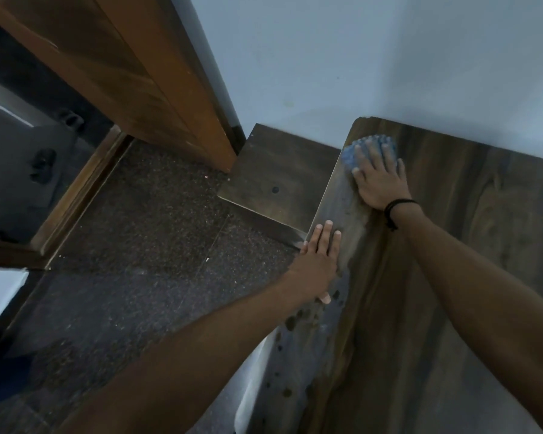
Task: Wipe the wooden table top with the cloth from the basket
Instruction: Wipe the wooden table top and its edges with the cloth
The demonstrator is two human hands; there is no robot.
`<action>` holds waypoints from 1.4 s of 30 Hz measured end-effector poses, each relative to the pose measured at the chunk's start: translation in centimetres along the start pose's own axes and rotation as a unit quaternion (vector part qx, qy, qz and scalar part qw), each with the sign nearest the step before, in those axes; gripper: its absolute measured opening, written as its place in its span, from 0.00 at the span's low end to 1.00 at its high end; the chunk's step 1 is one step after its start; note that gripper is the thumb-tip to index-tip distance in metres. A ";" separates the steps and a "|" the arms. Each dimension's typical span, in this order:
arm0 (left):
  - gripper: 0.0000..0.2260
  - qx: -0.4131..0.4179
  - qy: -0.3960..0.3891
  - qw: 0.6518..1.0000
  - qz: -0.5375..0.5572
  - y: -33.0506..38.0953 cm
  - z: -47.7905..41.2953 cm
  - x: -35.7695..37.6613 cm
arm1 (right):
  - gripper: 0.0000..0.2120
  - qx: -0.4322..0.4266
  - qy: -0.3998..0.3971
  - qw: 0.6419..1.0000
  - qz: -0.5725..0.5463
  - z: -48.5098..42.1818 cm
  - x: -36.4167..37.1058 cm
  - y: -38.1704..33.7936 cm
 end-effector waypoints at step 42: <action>0.62 0.020 0.015 0.999 -0.032 1.4 6.7 3.7 | 0.26 0.033 0.019 0.999 -0.008 1.5 1.3 -0.4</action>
Point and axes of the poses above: each hand's wrist, its own z-axis away from the middle knuckle, its own x-axis out of the palm, y = z × x, the point moved 6 cm from there along -z, towards the middle knuckle, and after that the axes turned 13 degrees about x, right-handed, at the moved point
